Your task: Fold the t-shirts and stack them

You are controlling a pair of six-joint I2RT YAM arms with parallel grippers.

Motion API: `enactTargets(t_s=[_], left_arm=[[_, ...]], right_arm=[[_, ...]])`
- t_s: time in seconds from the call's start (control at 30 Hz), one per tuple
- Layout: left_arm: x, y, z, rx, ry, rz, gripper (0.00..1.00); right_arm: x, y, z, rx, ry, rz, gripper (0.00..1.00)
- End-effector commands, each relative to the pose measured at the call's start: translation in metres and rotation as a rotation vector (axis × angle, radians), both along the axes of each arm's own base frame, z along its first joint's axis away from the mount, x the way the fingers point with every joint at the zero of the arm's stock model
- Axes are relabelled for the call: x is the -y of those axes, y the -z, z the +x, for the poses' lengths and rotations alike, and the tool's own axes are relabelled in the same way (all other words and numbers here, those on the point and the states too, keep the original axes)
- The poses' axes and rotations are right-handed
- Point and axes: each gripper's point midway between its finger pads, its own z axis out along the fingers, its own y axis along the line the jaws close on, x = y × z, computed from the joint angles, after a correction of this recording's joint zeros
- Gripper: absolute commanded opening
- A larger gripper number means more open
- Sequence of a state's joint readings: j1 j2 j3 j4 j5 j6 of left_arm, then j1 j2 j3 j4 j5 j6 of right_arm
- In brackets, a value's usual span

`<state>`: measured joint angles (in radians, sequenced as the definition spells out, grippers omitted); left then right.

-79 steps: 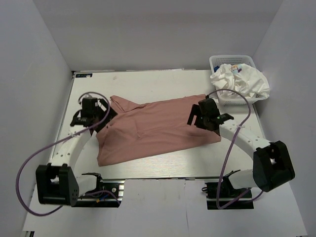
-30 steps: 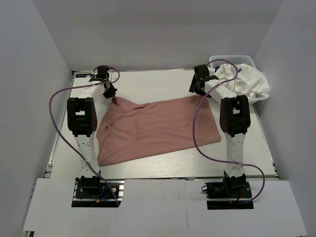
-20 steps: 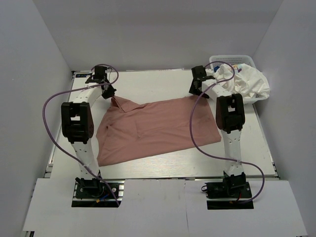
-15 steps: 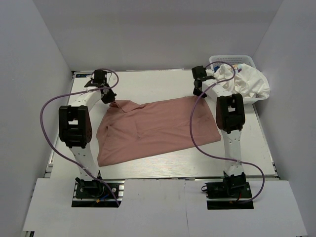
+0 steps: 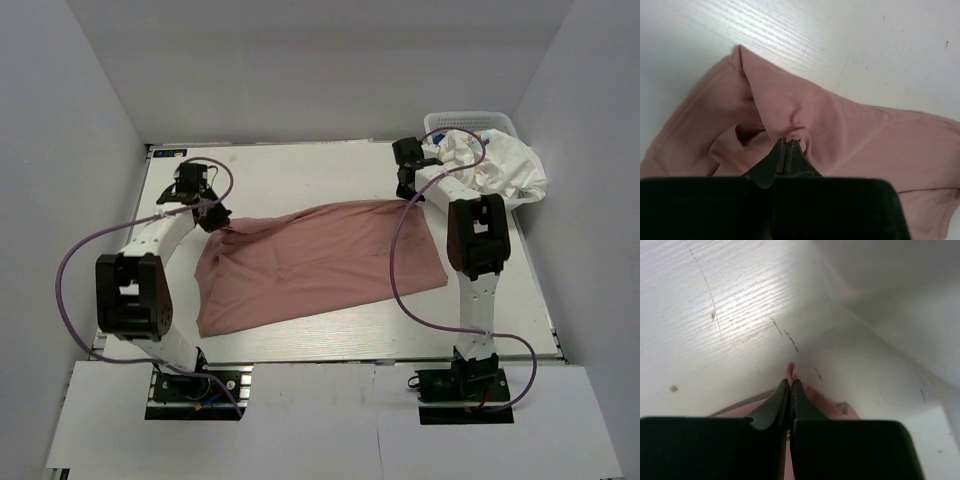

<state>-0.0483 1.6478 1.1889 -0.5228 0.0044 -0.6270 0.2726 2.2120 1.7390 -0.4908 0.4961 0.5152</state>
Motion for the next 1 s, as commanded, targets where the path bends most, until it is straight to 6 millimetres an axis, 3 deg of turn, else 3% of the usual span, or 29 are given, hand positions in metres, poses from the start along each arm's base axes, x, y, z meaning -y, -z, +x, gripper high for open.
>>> enactTargets(t_s=[0.0,0.03,0.07,0.3,0.43,0.47,0.63,0.77,0.8,0.87,0.93,0.97], left_arm=[[-0.001,-0.011,-0.032,0.003,-0.031,-0.013,0.00],[-0.001,-0.020,-0.039,0.019,-0.041,-0.021,0.00],[-0.001,-0.015,-0.051,-0.010,-0.053,-0.028,0.00],[0.001,-0.039,-0.099,0.057,-0.056,-0.064,0.00],[-0.002,-0.030,-0.131,0.006,-0.082,-0.060,0.00],[-0.001,-0.018,-0.141,-0.024,-0.077,-0.066,0.00],[0.019,0.001,-0.182,-0.121,-0.043,-0.181,0.00],[0.029,0.009,-0.216,-0.175,-0.020,-0.236,0.01],[0.028,0.012,-0.222,-0.189,-0.022,-0.236,0.22],[0.033,0.021,-0.238,-0.236,-0.001,-0.260,0.41],[0.035,0.023,-0.248,-0.264,0.025,-0.265,0.83],[0.035,0.024,-0.251,-0.271,0.035,-0.259,0.99]], right_arm=[[0.008,-0.063,0.004,0.152,0.020,-0.002,0.00],[0.010,-0.050,-0.005,0.132,0.017,-0.006,0.00],[0.010,-0.062,-0.006,0.157,0.016,0.003,0.00],[0.016,-0.065,-0.022,0.144,0.005,-0.008,0.00],[0.013,-0.071,-0.030,0.160,-0.014,0.010,0.00],[0.016,-0.066,-0.034,0.146,-0.013,0.011,0.00],[0.020,-0.056,-0.051,0.123,-0.023,0.006,0.00],[0.023,-0.061,-0.057,0.144,-0.030,0.002,0.00],[0.021,-0.059,-0.058,0.143,-0.034,0.004,0.00],[0.024,-0.056,-0.061,0.135,-0.028,0.003,0.00],[0.026,-0.049,-0.067,0.116,-0.013,-0.001,0.00],[0.027,-0.045,-0.069,0.107,-0.007,0.000,0.00]])
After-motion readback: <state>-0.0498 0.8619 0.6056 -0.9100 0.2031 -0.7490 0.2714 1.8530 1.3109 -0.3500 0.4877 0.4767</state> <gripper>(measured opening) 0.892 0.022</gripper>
